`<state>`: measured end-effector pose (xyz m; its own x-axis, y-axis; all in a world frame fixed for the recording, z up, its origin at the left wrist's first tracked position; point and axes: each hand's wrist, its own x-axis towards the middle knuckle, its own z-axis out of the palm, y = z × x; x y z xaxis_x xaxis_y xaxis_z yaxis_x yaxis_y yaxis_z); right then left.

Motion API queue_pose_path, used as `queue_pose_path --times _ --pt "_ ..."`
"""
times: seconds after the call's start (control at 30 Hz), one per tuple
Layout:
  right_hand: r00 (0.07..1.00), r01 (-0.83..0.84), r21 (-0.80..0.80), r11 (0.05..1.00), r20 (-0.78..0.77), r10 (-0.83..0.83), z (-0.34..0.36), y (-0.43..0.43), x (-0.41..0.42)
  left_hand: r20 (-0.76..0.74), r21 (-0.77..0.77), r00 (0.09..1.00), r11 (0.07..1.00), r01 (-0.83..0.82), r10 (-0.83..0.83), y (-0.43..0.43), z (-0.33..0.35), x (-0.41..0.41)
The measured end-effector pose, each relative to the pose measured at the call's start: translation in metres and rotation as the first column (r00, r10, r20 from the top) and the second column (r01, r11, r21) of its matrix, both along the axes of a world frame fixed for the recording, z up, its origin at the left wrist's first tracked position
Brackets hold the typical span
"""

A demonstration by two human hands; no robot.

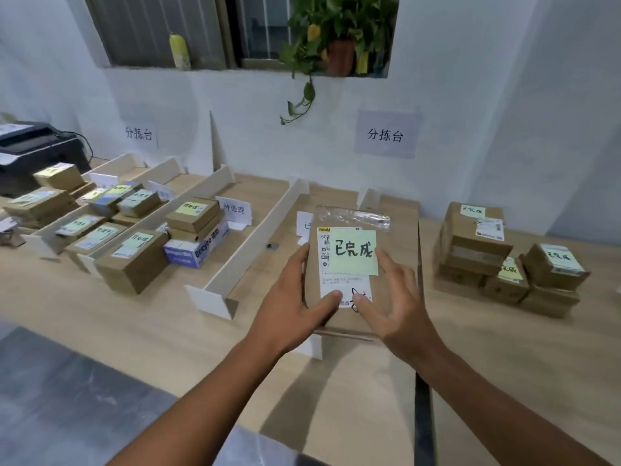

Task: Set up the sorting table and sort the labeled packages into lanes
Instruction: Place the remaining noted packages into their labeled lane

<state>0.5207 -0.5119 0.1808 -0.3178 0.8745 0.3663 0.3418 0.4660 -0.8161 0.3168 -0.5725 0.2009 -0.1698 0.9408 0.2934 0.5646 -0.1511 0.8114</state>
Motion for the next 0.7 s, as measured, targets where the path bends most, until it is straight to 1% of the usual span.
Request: queue_pose_path --times 0.2,0.33,0.4,0.5,0.57,0.63,0.7 --pt "0.997 -0.072 -0.025 0.997 0.010 0.072 0.014 -0.038 -0.066 0.028 -0.014 0.998 0.998 -0.062 0.063 -0.046 0.003 -0.063" --pt "0.999 -0.049 0.002 0.999 0.010 0.049 0.011 -0.062 -0.118 0.012 -0.006 0.998 0.998 -0.067 0.068 -0.071 0.007 -0.111" --pt "1.000 -0.021 -0.012 1.000 0.020 0.021 0.010 -0.073 -0.143 -0.002 -0.010 0.999 0.999 -0.050 0.050 -0.082 0.007 -0.137" --pt "0.999 0.004 -0.077 0.997 0.044 0.000 0.006 -0.091 -0.176 -0.022 -0.015 1.000 1.000 -0.008 0.007 -0.093 0.001 -0.177" --pt "0.998 0.026 -0.058 0.998 0.053 -0.023 -0.002 -0.098 -0.195 -0.029 -0.014 0.999 1.000 0.027 -0.027 -0.094 -0.007 -0.201" --pt "0.997 0.057 -0.046 0.997 0.056 -0.054 -0.010 -0.098 -0.210 0.003 -0.006 0.997 0.997 0.078 -0.078 -0.090 -0.014 -0.219" --pt "0.996 0.076 -0.084 0.994 0.049 -0.072 -0.016 -0.094 -0.221 0.049 -0.002 0.992 0.993 0.114 -0.114 -0.079 -0.019 -0.230"
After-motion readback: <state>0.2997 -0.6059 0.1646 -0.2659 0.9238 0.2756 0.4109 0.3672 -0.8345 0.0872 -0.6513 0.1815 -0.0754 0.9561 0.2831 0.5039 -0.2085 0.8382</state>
